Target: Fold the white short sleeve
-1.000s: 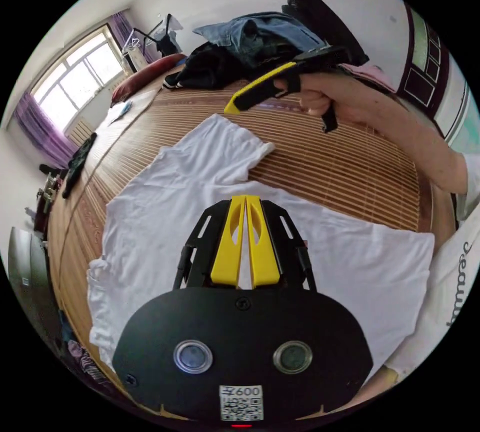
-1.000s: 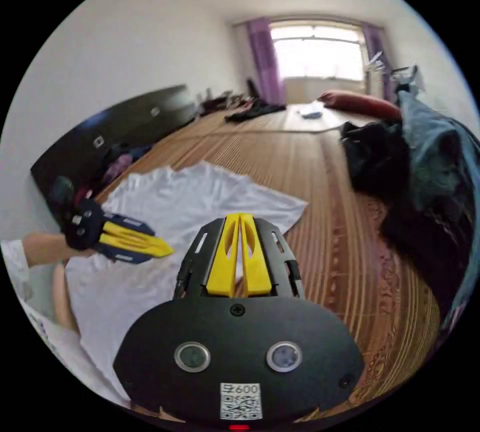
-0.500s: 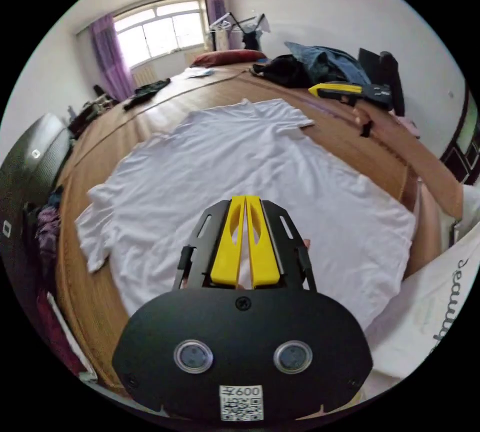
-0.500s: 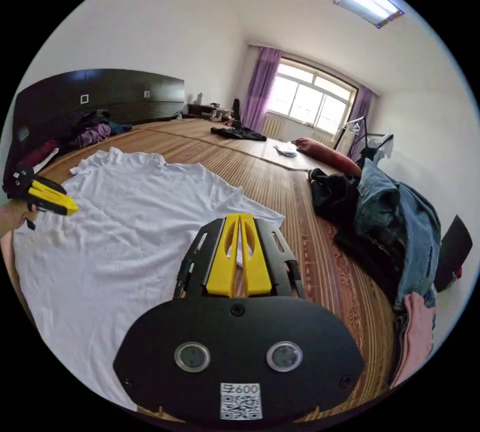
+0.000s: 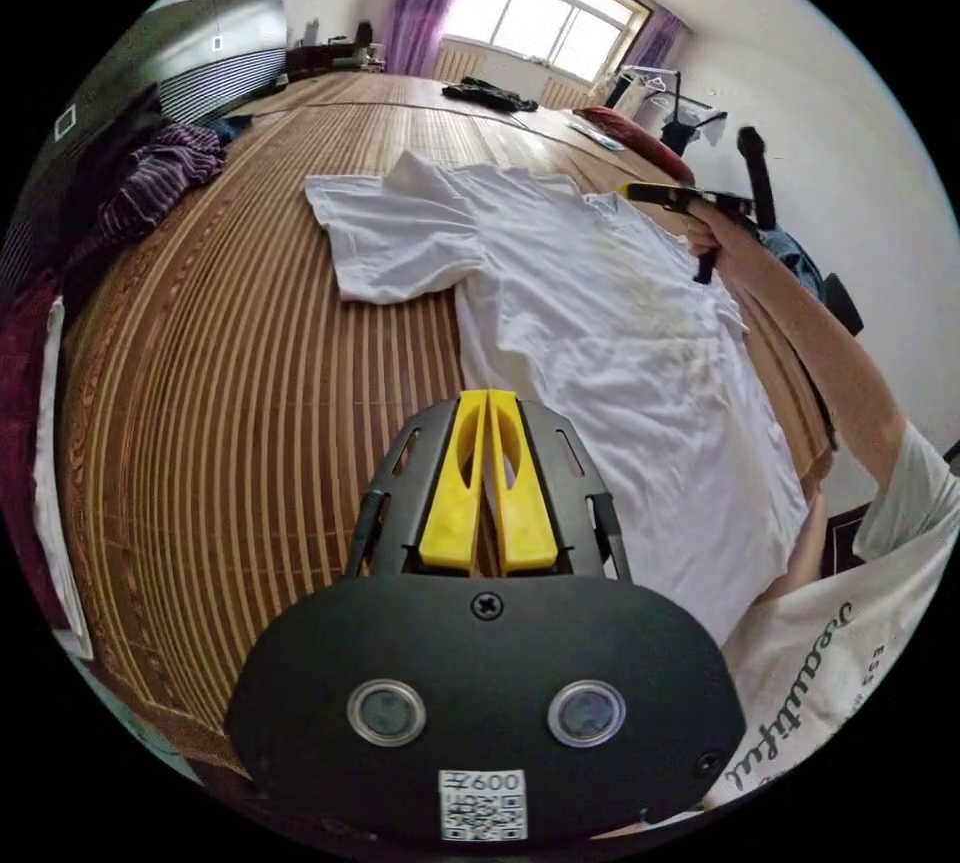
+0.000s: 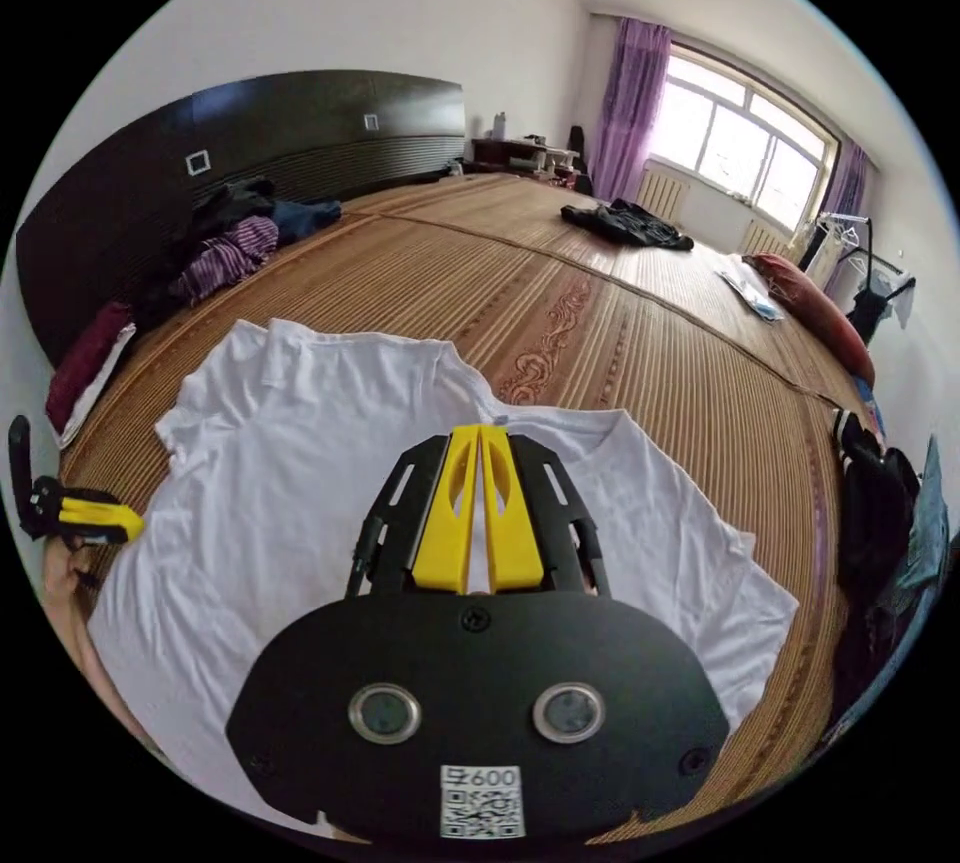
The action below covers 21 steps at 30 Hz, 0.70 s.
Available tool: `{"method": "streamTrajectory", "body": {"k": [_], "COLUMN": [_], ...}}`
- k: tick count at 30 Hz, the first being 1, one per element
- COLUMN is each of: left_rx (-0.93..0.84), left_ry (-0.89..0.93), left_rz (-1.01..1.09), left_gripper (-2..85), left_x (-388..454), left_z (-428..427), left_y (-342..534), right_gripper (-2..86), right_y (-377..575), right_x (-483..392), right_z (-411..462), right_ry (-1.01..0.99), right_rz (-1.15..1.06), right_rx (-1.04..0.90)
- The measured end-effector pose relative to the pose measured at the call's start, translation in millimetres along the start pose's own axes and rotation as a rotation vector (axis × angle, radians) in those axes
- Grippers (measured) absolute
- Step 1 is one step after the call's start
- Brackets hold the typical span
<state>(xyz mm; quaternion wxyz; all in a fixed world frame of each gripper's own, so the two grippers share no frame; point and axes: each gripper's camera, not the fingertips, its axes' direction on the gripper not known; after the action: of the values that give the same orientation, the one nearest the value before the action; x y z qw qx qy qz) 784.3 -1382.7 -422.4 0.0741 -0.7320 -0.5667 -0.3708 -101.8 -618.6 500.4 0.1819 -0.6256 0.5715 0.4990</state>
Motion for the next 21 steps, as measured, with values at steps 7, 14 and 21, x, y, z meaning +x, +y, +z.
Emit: {"method": "streamTrajectory", "body": {"k": [7,14,21], "left_rx": [-0.027,-0.030,-0.024], "left_ry": [0.043,0.037,0.108], "left_rz": [0.021,0.031,-0.010], "left_gripper": [0.1,0.1,0.1], "left_x": [70.2,162.8,233.2], "left_z": [-99.1,-191.7,-270.0], "left_y": [-101.5,-185.5,-251.9], "right_gripper": [-0.9,-0.9,-0.9], "right_y": [-62.6,-81.1,-96.8], "right_x": [-12.7,-37.5,-98.0], "right_z": [140.0,189.1,249.8], "right_ry": [0.009,0.157,0.046], "right_rz": [0.043,0.011,-0.132], "right_rx": [-0.127,-0.096,-0.124]}}
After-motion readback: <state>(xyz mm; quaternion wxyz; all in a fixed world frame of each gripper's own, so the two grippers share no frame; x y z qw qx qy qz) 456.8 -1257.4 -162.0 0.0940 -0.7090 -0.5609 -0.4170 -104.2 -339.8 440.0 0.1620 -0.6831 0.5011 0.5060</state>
